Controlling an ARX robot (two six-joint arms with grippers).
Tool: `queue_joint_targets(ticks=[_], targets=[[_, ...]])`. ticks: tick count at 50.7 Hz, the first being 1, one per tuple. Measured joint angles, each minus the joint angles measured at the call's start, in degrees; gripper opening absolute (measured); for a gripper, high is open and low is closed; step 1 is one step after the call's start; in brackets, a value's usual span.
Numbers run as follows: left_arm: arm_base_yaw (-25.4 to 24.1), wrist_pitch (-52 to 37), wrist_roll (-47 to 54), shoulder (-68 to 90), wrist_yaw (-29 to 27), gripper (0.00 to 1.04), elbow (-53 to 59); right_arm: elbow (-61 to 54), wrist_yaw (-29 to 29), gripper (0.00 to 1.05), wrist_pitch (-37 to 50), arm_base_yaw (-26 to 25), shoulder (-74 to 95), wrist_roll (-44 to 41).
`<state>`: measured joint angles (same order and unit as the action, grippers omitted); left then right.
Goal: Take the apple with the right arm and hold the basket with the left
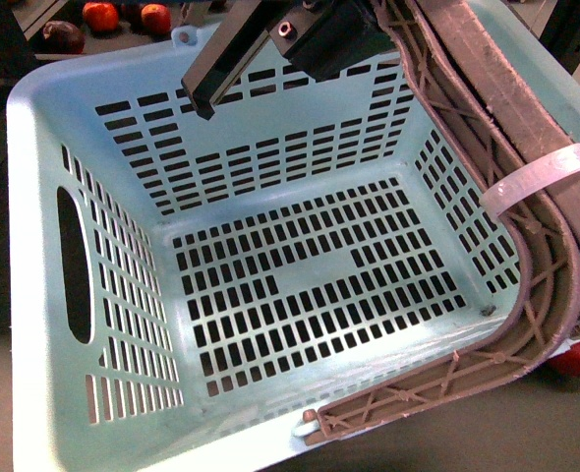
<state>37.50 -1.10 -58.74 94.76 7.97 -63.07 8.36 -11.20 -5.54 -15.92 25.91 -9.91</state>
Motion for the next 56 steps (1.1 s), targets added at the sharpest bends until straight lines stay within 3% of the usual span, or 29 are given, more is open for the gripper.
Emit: queue_joint_targets(ticks=[12,23,35,56], targets=[[0.0,0.0,0.0,0.0,-0.04,0.15,0.0,1.77,1.44,0.96,19.1,-7.17,28.33,-1.49],[0.0,0.0,0.0,0.0,-0.02,0.15,0.0,9.16,6.1,0.96,39.28,-4.96,65.88,-8.41],[0.0,0.0,0.0,0.0,-0.02,0.15,0.0,19.63,10.84,0.96,38.23,0.66,89.31,-10.49],[0.0,0.0,0.0,0.0,0.0,0.15,0.0,31.06,13.0,0.96,34.21,4.0,99.08,-9.01]])
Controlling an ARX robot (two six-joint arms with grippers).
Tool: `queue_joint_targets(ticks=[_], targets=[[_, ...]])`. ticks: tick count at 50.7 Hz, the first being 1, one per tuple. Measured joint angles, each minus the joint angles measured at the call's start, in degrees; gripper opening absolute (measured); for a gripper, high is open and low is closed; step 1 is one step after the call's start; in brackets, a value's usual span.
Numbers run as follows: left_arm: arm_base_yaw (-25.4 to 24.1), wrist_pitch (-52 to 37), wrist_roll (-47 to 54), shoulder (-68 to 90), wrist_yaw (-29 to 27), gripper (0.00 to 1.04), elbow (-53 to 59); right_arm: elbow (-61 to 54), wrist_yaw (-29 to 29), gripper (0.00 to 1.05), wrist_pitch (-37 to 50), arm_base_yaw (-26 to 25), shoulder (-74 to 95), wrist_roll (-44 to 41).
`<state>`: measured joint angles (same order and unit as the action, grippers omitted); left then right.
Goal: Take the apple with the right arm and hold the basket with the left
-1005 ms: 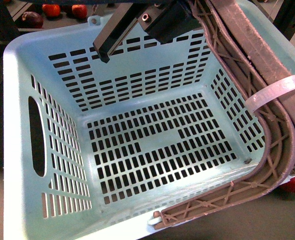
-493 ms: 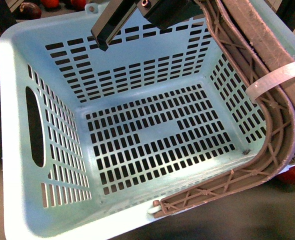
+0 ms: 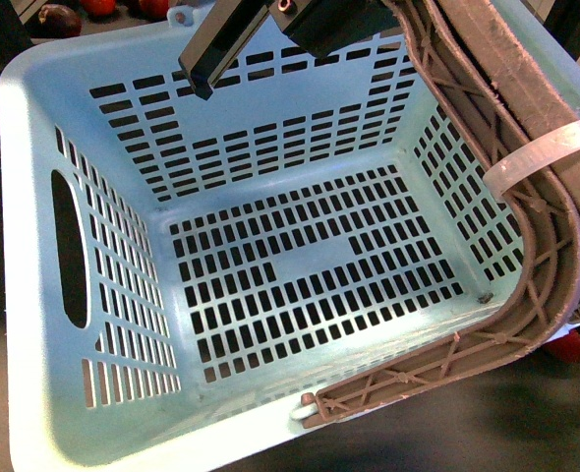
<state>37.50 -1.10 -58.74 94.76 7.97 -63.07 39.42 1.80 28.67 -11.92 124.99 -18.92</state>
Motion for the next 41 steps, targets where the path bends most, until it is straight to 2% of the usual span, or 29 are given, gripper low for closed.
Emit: queue_joint_targets(ticks=[41], targets=[[0.0,0.0,0.0,0.0,0.0,0.15,0.0,14.4,-0.79,0.96,-9.2,1.11,12.92,6.95]])
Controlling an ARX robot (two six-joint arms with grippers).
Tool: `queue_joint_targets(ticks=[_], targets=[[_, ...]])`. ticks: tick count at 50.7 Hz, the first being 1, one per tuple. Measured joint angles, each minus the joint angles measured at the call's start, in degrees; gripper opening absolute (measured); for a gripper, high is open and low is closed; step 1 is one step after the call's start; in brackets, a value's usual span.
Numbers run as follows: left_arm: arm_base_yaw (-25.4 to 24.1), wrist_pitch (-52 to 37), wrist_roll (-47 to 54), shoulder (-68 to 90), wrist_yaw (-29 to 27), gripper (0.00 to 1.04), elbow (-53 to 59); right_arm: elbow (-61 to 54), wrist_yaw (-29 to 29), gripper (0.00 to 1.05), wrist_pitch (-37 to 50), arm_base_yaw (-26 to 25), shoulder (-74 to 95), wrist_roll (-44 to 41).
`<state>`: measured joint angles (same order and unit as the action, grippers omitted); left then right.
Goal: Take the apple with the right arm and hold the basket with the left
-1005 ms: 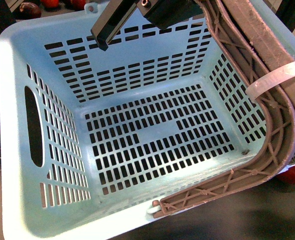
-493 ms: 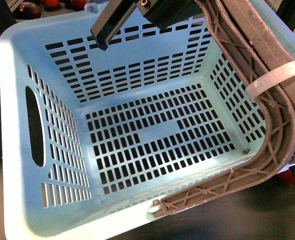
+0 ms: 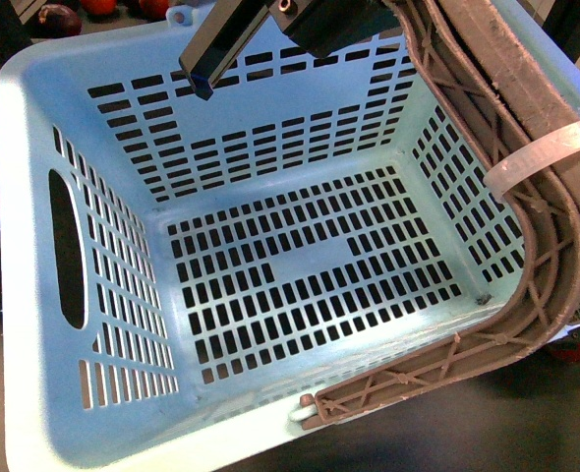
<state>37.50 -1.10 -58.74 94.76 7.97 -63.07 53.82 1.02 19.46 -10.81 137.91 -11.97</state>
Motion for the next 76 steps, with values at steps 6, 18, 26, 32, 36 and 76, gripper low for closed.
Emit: queue_joint_targets(ticks=[6,18,26,32,36,76], targets=[[0.0,0.0,-0.02,0.0,0.0,0.15,0.0,0.07,0.07,0.87,0.02,0.0,0.2,0.35],[0.0,0.0,-0.02,-0.02,-0.02,0.15,0.0,-2.36,-1.7,0.8,1.46,-1.6,-1.97,0.31],[0.0,0.0,0.0,0.0,0.0,0.15,0.0,-4.37,-2.29,0.8,1.9,-3.8,-5.95,-0.04],[0.0,0.0,0.0,0.0,0.0,0.15,0.0,-5.9,-3.32,0.8,2.16,-5.75,-10.4,-0.11],[0.0,0.0,0.0,-0.02,-0.02,0.15,0.0,-6.91,-4.04,0.8,2.21,-7.02,-13.99,-0.13],[0.0,0.0,-0.02,0.0,-0.02,0.15,0.0,-13.92,-12.96,0.8,-11.58,4.57,-67.36,12.7]])
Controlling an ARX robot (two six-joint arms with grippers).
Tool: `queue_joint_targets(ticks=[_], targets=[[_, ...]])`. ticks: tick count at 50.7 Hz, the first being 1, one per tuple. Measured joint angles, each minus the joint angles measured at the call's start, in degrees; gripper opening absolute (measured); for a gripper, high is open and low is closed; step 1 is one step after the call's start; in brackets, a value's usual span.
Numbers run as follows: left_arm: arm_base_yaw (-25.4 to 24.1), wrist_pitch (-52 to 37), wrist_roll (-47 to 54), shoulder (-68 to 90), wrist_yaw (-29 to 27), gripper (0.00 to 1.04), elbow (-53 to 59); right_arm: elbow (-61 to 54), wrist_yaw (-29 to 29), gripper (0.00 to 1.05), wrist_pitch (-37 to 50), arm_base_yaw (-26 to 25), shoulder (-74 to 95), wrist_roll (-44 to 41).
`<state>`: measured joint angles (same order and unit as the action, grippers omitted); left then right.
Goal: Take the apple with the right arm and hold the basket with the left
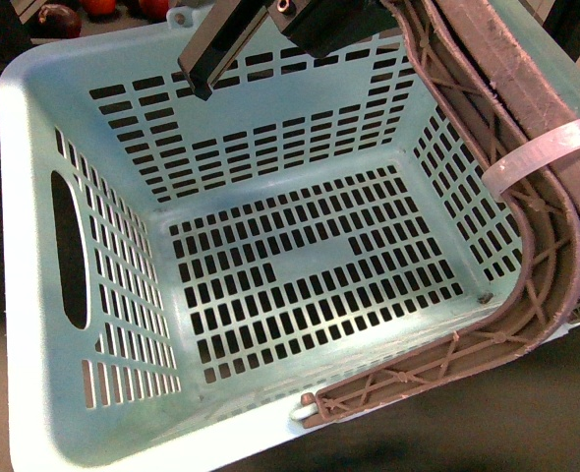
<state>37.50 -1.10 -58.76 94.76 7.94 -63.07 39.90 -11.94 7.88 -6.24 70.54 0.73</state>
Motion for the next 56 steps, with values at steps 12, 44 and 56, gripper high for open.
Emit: queue_joint_targets(ticks=[12,44,56], targets=[[0.0,0.0,0.0,-0.02,0.02,0.15,0.0,-2.69,4.63,0.8,0.87,13.75,-0.57,1.99],[0.02,0.02,0.46,0.02,-0.04,0.15,0.31,-7.13,10.14,0.96,1.75,18.75,-0.61,2.58],[-0.04,0.0,0.46,0.0,-0.44,0.15,0.31,-10.67,14.67,0.96,-2.25,7.43,-15.5,0.26]])
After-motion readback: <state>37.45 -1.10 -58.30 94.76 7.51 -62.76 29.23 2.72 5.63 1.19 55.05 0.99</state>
